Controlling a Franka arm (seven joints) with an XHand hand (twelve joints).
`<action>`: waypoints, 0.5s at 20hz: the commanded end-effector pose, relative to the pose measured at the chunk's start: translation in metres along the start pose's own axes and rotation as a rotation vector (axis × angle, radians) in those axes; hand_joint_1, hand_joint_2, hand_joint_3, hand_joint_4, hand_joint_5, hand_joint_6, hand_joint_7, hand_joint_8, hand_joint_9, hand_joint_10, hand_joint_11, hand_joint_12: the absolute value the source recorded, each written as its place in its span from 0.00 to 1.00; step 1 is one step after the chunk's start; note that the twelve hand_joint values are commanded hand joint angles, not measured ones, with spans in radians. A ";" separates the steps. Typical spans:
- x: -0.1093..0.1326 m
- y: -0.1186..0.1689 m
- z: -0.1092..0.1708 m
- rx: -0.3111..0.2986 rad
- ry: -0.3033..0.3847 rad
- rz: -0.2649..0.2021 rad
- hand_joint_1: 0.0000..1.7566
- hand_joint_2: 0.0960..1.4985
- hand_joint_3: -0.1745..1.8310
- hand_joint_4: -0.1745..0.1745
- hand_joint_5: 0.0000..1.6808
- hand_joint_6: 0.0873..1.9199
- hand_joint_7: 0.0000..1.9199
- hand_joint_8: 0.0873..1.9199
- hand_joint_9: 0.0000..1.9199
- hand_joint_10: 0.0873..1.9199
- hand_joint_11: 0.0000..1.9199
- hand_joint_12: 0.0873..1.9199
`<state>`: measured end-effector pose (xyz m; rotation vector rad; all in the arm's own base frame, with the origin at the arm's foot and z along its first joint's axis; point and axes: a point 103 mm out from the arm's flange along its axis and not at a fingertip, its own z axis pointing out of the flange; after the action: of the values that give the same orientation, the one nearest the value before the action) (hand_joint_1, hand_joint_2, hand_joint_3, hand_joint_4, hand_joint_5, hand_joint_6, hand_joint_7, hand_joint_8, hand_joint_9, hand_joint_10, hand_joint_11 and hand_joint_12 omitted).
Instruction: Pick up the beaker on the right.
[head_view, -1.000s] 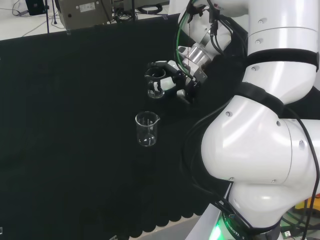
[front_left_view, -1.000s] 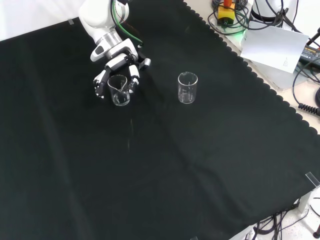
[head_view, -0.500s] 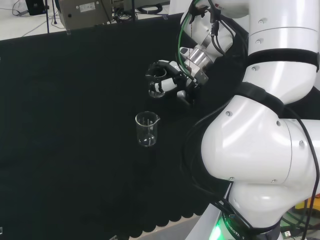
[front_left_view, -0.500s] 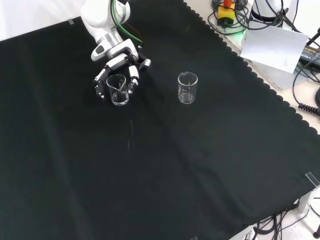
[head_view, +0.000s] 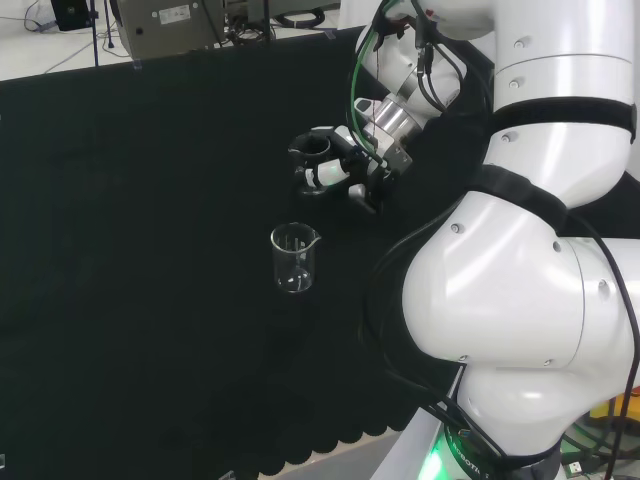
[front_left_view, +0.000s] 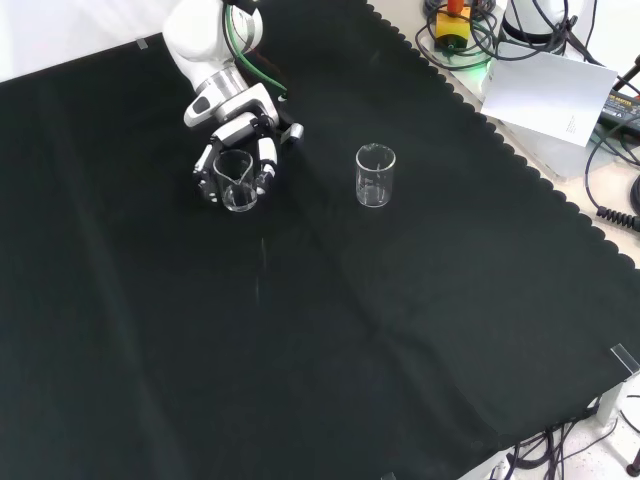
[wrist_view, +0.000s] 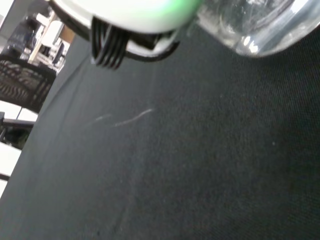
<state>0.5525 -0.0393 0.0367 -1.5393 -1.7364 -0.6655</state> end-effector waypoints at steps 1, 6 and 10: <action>0.021 0.000 -0.016 -0.206 -0.043 0.002 0.65 0.56 0.21 0.67 0.74 0.27 0.68 0.23 0.71 0.14 0.65 0.41; 0.037 -0.005 -0.050 -0.256 -0.137 -0.085 0.66 0.49 0.25 0.80 0.84 0.11 0.88 0.04 0.89 0.00 0.80 0.27; 0.046 -0.015 -0.080 -0.215 -0.221 -0.143 0.66 0.48 0.26 0.75 0.86 0.08 0.92 0.01 0.92 0.00 0.81 0.26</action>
<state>0.5604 -0.0464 0.0864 -1.6962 -1.8117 -0.8408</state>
